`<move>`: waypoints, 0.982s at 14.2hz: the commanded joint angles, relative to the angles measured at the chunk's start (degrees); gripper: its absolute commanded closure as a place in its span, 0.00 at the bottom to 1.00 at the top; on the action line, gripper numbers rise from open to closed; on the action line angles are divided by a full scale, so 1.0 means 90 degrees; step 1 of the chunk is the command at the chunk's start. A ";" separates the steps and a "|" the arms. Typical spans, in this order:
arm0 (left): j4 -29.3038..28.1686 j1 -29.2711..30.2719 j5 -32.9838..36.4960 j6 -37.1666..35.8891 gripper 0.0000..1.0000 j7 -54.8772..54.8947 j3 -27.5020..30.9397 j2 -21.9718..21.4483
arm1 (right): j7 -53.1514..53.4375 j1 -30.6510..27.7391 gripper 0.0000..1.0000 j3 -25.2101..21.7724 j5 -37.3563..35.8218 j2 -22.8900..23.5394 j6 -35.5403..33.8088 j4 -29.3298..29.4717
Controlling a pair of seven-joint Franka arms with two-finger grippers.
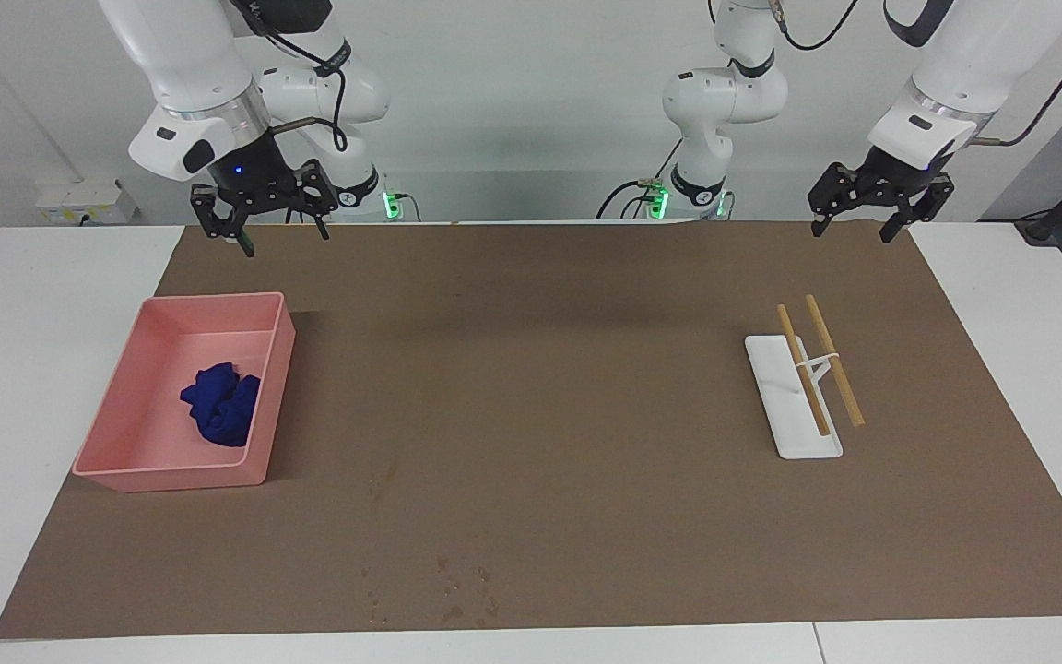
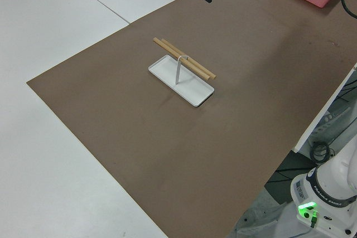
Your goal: Wipe water with towel using both arms
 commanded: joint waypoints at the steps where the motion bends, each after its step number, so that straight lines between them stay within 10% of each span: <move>1: -0.0179 0.0077 0.0089 0.0056 0.00 0.0085 -0.0060 -0.0155 | 0.0176 0.0043 0.00 -0.0004 -0.0100 0.0028 -0.0161 0.0104; 6: -0.0179 0.0077 0.0089 0.0056 0.00 0.0085 -0.0060 -0.0155 | 0.0176 0.1067 0.00 -0.1086 -0.0032 -0.0060 -0.0084 0.0094; 14: -0.0179 0.0077 0.0089 0.0056 0.00 0.0085 -0.0060 -0.0155 | 0.0186 0.0708 0.00 -0.0951 -0.0100 0.0087 -0.0374 0.0113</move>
